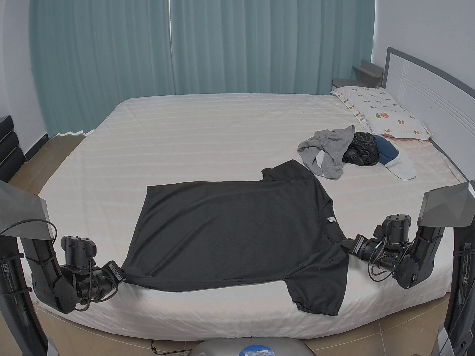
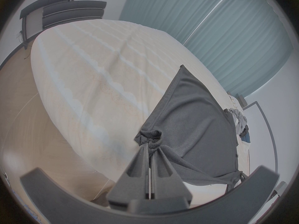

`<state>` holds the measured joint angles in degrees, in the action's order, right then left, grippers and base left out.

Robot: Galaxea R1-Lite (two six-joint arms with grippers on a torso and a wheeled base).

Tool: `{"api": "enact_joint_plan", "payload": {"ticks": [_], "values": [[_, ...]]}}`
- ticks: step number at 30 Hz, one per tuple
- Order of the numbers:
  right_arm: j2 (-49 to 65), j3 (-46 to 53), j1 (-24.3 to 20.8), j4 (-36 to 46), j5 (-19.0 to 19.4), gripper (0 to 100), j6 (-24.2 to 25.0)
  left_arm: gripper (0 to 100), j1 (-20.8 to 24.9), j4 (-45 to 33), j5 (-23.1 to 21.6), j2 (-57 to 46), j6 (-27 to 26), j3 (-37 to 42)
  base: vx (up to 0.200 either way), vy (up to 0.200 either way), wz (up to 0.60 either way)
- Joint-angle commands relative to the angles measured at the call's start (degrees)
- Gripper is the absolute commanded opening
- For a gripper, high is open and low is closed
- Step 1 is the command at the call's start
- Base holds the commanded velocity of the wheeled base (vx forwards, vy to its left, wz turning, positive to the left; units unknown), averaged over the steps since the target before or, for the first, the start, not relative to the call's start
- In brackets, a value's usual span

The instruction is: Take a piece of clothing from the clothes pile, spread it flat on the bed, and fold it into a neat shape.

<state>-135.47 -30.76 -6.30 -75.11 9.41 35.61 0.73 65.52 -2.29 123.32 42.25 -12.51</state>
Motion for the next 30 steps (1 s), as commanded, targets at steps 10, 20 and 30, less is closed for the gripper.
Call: {"api": "enact_joint_plan", "payload": {"ticks": [10, 20, 30], "values": [[9.3, 11.1, 0.2, -0.7, 7.0, 100, 0.3, 0, 0.0, 0.0, -0.1, -0.4, 0.0, 0.5, 0.0, 0.0, 0.0], [10.6, 19.8, -3.6, -0.8, 13.4, 100, -1.2, 0, -0.1, 0.0, -0.1, -0.4, 0.0, 0.6, 0.0, 0.0, 0.0], [6.6, 19.6, -4.2, -1.3, 13.3, 100, -1.2, 0, -0.3, 0.0, 0.0, -0.4, 0.0, 0.6, 0.0, 0.0, 0.0]]}}
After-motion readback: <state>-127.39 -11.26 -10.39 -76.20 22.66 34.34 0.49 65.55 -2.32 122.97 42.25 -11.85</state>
